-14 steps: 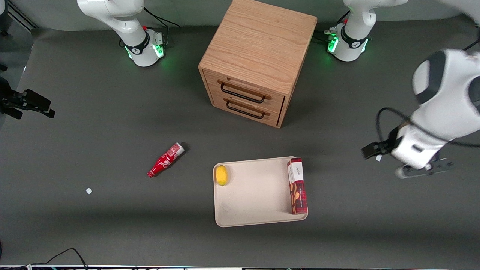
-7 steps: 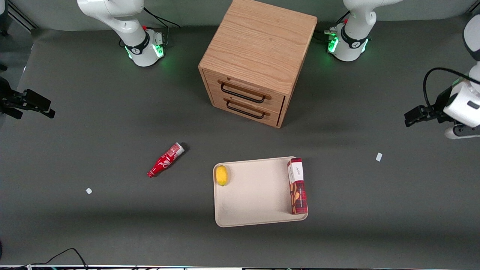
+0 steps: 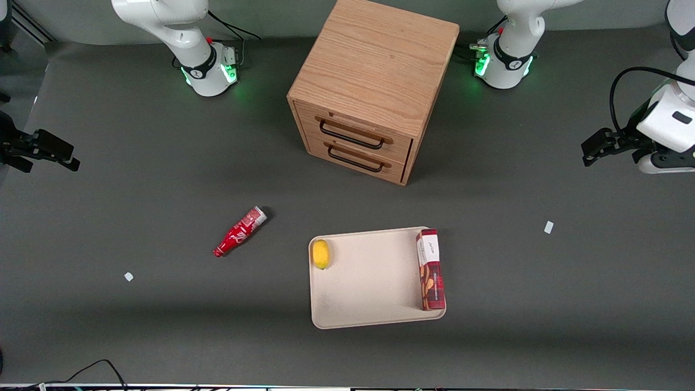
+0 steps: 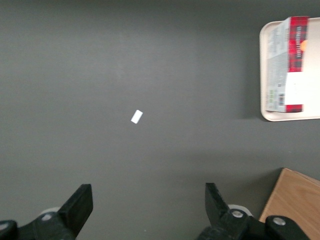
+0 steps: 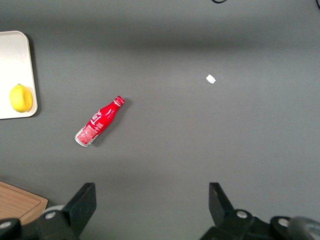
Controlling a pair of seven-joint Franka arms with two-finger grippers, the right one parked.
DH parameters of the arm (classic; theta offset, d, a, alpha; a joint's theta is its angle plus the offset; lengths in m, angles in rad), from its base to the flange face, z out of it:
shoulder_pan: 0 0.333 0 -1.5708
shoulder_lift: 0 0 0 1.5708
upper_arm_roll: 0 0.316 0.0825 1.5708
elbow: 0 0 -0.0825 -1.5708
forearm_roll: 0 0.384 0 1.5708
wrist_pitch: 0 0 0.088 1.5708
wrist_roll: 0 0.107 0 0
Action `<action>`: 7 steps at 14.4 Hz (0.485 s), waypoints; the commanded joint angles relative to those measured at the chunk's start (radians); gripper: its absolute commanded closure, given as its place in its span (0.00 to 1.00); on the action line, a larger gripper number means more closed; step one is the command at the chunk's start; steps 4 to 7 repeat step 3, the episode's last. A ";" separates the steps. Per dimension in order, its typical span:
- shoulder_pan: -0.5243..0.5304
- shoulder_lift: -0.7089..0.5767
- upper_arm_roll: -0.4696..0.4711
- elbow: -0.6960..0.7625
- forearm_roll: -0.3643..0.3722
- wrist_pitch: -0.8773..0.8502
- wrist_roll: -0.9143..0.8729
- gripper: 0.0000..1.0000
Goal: Place red cookie box on tray
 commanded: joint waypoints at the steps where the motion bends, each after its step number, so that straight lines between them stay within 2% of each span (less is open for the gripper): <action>1: 0.018 -0.028 -0.007 -0.014 -0.038 -0.016 0.038 0.00; 7: 0.016 -0.027 -0.007 -0.013 -0.039 -0.021 0.041 0.00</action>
